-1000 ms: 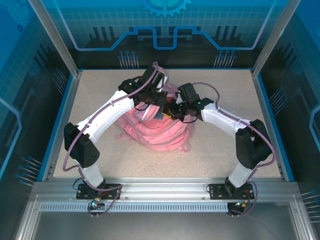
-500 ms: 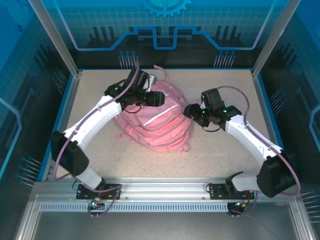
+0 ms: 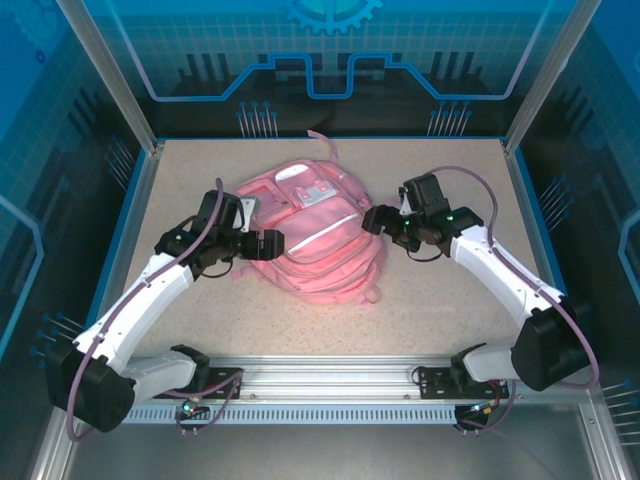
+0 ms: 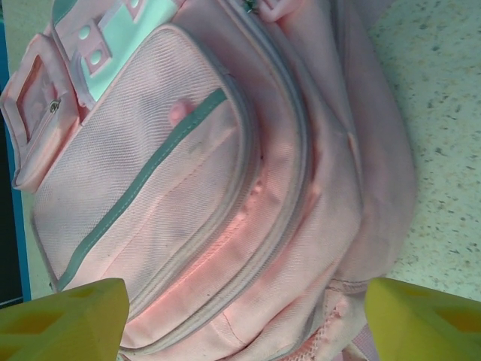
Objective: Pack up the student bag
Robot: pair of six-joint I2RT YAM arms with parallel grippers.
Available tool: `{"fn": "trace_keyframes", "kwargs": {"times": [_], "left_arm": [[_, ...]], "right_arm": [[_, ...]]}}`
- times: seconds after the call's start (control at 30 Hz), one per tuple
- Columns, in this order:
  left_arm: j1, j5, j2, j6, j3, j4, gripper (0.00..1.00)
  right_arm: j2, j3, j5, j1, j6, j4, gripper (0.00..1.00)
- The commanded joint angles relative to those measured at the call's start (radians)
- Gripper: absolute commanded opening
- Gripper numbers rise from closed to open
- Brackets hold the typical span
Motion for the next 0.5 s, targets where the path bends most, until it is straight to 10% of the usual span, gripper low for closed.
{"fn": "trace_keyframes", "kwargs": {"times": [0.0, 0.2, 0.47], "left_arm": [[0.003, 0.085, 0.011, 0.088, -0.036, 0.05, 0.87], [0.002, 0.143, 0.108, 0.157, 0.01, 0.053, 0.63], [0.002, 0.19, 0.203, 0.185, 0.052, 0.045, 0.66]], "right_arm": [[0.031, 0.048, -0.035, 0.026, -0.034, -0.001, 0.84], [0.066, 0.068, -0.045, 0.045, -0.03, -0.001, 0.84], [0.076, 0.059, -0.057, 0.052, -0.023, 0.002, 0.84]]}}
